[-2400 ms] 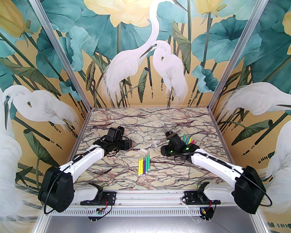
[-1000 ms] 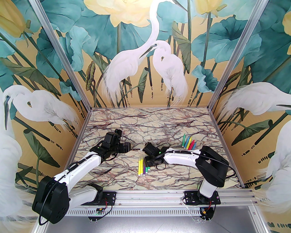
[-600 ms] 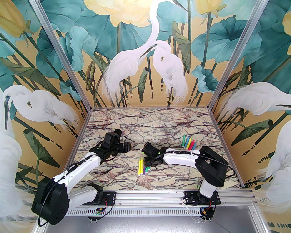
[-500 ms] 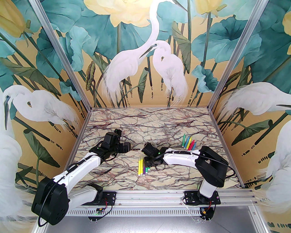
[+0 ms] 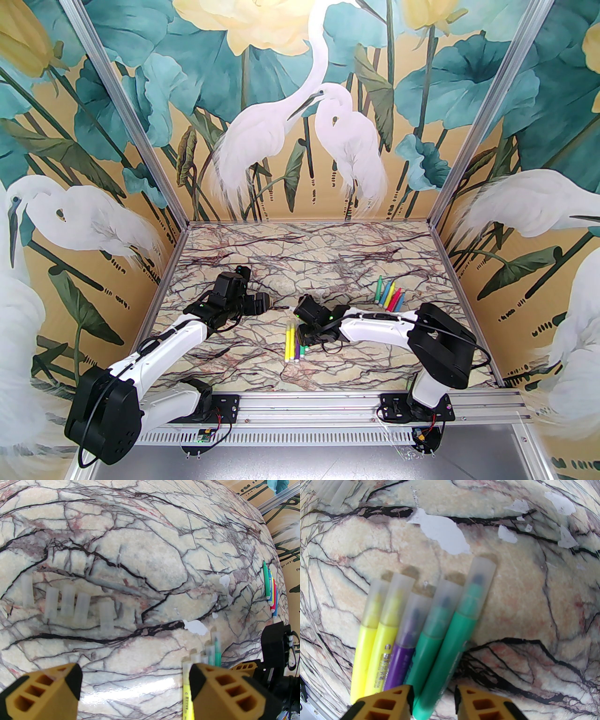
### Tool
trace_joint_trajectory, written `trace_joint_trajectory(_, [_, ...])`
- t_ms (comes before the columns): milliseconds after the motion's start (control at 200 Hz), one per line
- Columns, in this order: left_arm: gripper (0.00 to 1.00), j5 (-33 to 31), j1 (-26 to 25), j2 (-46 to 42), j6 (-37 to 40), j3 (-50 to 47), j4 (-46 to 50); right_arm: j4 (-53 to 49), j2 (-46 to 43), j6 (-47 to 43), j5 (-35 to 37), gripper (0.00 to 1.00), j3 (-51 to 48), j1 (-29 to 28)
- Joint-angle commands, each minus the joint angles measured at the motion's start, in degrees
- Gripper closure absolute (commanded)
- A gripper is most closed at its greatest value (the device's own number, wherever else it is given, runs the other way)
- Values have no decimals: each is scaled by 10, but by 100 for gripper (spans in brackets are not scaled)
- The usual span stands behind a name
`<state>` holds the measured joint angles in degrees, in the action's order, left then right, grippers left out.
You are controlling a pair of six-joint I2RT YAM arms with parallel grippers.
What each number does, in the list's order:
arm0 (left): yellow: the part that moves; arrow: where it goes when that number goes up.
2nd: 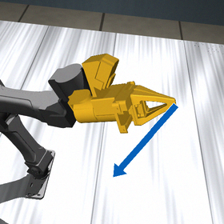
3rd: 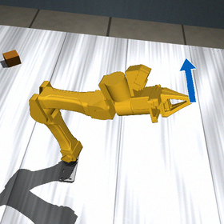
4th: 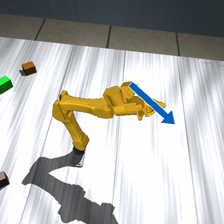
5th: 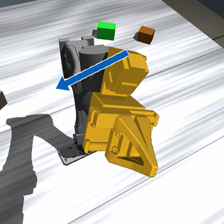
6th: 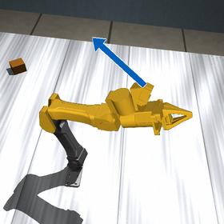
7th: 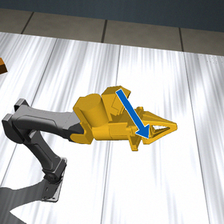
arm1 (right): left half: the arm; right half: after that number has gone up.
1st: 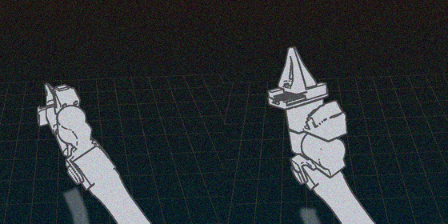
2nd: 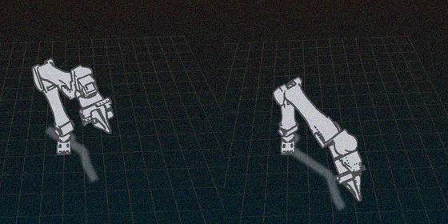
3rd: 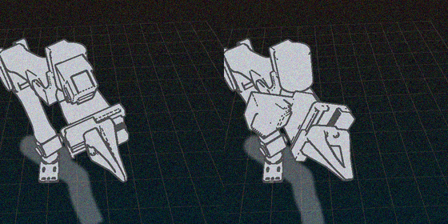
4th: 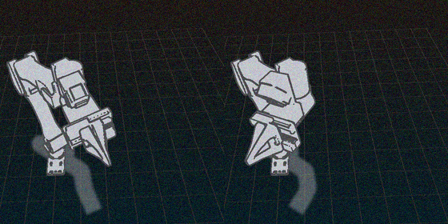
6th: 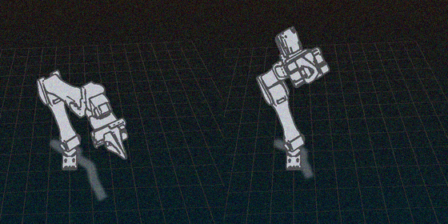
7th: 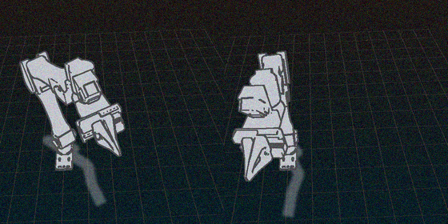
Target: Open the pen caps
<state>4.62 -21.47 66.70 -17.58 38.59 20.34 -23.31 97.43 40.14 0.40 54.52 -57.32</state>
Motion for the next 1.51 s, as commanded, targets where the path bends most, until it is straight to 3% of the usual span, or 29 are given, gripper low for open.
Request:
trace_joint_trajectory(0, [20,-11,4,-12,-5,-2,9,4,-1,6,17,64,-3,-3])
trace_joint_trajectory(520, [20,-8,4,-8,-3,1,7,-19,35,5,41,66,14,-3])
trace_joint_trajectory(950, [20,-6,4,-5,-3,3,4,-96,58,-15,95,67,50,-2])
trace_joint_trajectory(1500, [20,-6,4,-3,-3,1,2,-118,106,-24,103,69,75,-2])
